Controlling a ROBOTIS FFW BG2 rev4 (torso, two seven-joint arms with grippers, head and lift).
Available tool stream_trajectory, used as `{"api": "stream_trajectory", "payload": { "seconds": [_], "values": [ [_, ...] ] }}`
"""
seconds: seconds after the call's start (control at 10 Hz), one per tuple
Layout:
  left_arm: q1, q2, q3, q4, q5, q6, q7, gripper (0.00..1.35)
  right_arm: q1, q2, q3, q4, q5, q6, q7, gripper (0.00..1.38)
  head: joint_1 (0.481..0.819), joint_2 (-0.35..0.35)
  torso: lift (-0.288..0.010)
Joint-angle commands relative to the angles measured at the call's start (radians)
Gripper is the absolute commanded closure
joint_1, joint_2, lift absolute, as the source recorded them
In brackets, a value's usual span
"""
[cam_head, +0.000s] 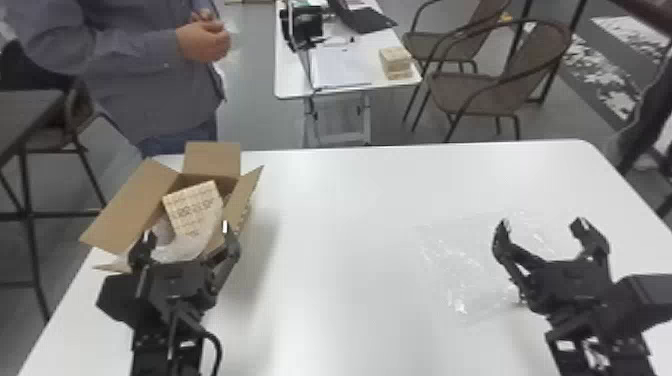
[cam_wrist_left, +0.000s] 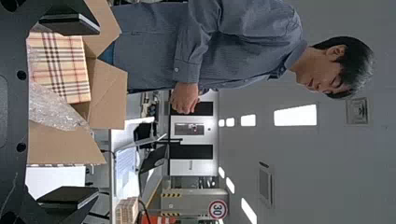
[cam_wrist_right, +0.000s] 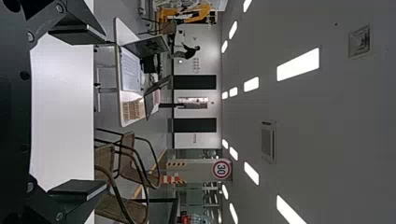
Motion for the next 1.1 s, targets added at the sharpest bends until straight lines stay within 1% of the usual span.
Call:
{"api": "stream_trajectory", "payload": {
  "seconds": [0.0, 0.2, 0.3, 0.4, 1.0],
  "values": [
    [-0.001, 0.000, 0.002, 0.004, -0.002, -0.010, 0.002, 0.09, -0.007, 0.003, -0.001, 0.021, 0.007, -0.065, -0.001, 0.19, 0.695, 0.075, -0.102],
    [0.002, 0.000, 0.003, 0.004, -0.001, -0.010, 0.008, 0.10, 0.006, 0.006, -0.001, 0.018, 0.002, -0.065, -0.019, 0.20, 0.695, 0.075, -0.102],
    [0.002, 0.001, 0.003, 0.004, 0.001, -0.019, 0.011, 0.10, 0.016, 0.007, -0.001, 0.015, -0.002, -0.065, -0.044, 0.20, 0.695, 0.073, -0.102],
    [0.002, 0.006, 0.002, 0.004, 0.001, -0.033, 0.021, 0.09, 0.017, 0.007, -0.001, 0.015, 0.004, -0.076, -0.053, 0.20, 0.695, 0.069, -0.102],
    [0.001, 0.014, -0.003, 0.005, 0.004, -0.038, 0.035, 0.09, 0.016, 0.007, -0.001, 0.018, 0.013, -0.087, -0.059, 0.20, 0.695, 0.071, -0.102]
  ]
}}
